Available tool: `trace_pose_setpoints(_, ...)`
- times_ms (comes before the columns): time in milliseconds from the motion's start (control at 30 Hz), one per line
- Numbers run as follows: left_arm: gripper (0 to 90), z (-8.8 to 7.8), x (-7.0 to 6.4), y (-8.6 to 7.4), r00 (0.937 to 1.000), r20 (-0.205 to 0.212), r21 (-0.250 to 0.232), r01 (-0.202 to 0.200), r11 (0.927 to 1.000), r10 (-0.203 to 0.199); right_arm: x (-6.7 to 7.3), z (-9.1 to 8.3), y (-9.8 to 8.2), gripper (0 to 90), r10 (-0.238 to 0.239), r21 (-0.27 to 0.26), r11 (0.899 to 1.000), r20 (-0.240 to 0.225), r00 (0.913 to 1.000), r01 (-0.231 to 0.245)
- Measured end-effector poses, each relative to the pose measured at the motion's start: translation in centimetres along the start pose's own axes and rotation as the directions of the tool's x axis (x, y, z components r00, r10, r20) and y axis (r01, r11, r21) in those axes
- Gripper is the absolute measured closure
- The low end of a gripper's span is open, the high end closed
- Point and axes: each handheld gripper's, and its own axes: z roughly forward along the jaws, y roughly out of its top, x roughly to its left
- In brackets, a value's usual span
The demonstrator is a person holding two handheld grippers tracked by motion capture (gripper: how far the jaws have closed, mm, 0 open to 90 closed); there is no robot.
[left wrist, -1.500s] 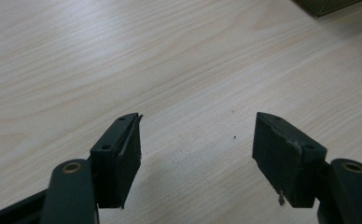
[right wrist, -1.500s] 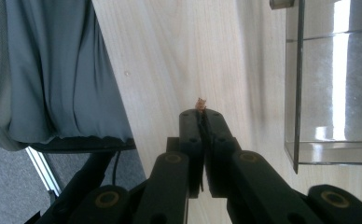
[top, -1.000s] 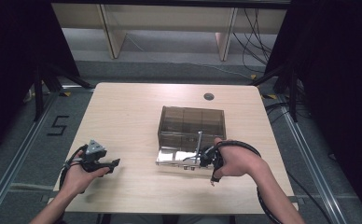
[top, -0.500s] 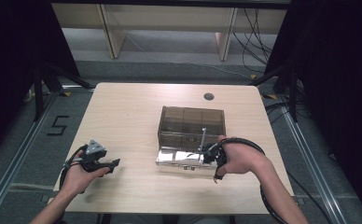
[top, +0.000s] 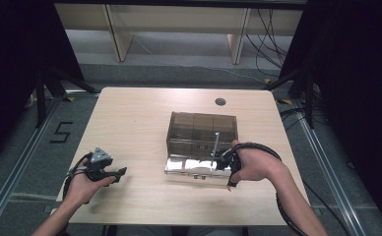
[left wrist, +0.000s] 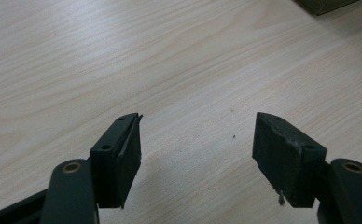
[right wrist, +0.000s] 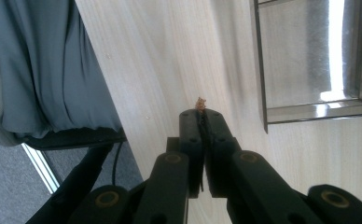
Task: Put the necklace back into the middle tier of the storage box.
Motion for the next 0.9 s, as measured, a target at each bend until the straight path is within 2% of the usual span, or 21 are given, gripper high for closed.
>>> trace_pose_setpoints(33,32.3,0.0,0.0,0.0,1.0000,0.000,0.001,-0.001,1.0000,0.001,0.0,-0.1,0.0,87.7,-0.002,-0.002,1.000,-0.001,1.0000,0.002)
trace_pose_setpoints(67,32.3,0.0,0.0,0.0,1.0000,0.000,0.000,-0.001,1.0000,0.001,0.0,-0.1,-0.1,87.7,0.022,-0.001,1.000,-0.002,0.9998,-0.022)
trace_pose_setpoints(133,32.3,0.0,0.0,0.0,1.0000,-0.002,0.000,-0.009,1.0000,0.009,0.0,-0.2,-0.1,87.7,0.029,-0.001,1.000,-0.003,0.9996,-0.029)
trace_pose_setpoints(200,32.3,0.0,0.0,0.0,0.9999,-0.001,0.001,-0.010,0.9999,0.010,-0.1,-0.2,-0.1,87.6,0.011,-0.012,1.000,-0.004,0.9999,-0.011)
trace_pose_setpoints(233,32.3,0.0,0.0,0.0,0.9999,-0.001,0.001,-0.010,0.9999,0.010,-0.1,-0.3,-0.2,87.6,0.036,-0.011,0.999,-0.011,0.9993,-0.036)
trace_pose_setpoints(267,32.3,0.0,0.0,0.0,0.9999,-0.001,0.001,-0.010,0.9999,0.010,-0.3,-0.1,-0.2,87.7,0.011,-0.036,0.999,-0.021,0.9997,-0.011)
trace_pose_setpoints(300,32.3,0.0,0.0,0.0,0.9999,-0.001,0.002,-0.011,0.9999,0.011,-0.2,-0.3,-0.2,87.7,0.033,-0.029,0.999,-0.017,0.9993,-0.033)
trace_pose_setpoints(367,32.3,0.0,0.0,0.0,0.9999,-0.003,-0.002,-0.011,0.9999,0.011,-0.4,-0.4,-0.3,87.7,0.016,-0.038,0.999,-0.014,0.9998,-0.017)
trace_pose_setpoints(400,32.3,0.0,0.0,0.0,0.9999,-0.003,-0.002,-0.011,0.9999,0.011,-0.3,-0.5,-0.3,87.7,0.038,-0.029,0.999,-0.012,0.9992,-0.039)
trace_pose_setpoints(433,32.3,0.0,0.0,0.0,0.9999,-0.003,-0.002,-0.011,0.9999,0.011,-0.4,-0.6,-0.3,87.7,0.022,-0.033,0.999,-0.010,0.9997,-0.022)
trace_pose_setpoints(467,32.3,0.0,0.0,0.0,0.9999,-0.003,-0.002,-0.011,0.9999,0.011,-0.4,-0.7,-0.4,87.7,0.042,-0.038,0.998,-0.013,0.9990,-0.042)
trace_pose_setpoints(600,32.3,0.0,0.0,0.0,0.9999,-0.002,-0.001,-0.012,0.9999,0.012,-0.7,-0.7,-0.4,87.6,0.018,-0.048,0.999,-0.010,0.9998,-0.019)
trace_pose_setpoints(633,32.3,0.0,0.0,0.0,0.9999,-0.002,-0.001,-0.012,0.9999,0.012,-0.6,-0.8,-0.4,87.7,0.044,-0.037,0.998,-0.009,0.9990,-0.044)
trace_pose_setpoints(767,32.3,0.1,0.0,0.0,0.9999,0.000,-0.001,-0.011,0.9999,0.011,-0.9,-0.9,-0.5,87.6,0.023,-0.053,0.998,-0.011,0.9997,-0.024)
trace_pose_setpoints(800,32.3,0.0,0.0,0.0,0.9999,0.000,0.000,-0.012,0.9999,0.012,-0.8,-1.1,-0.5,87.7,0.047,-0.039,0.998,-0.007,0.9989,-0.047)
trace_pose_setpoints(833,32.3,0.1,0.0,0.0,0.9999,0.000,-0.001,-0.012,0.9999,0.012,-1.1,-1.1,-0.6,87.7,0.025,-0.059,0.998,-0.010,0.9996,-0.025)
trace_pose_setpoints(900,32.3,0.1,0.0,0.0,0.9999,0.000,-0.001,-0.012,0.9999,0.012,-1.0,-1.2,-0.6,87.7,0.039,-0.052,0.998,-0.008,0.9992,-0.039)
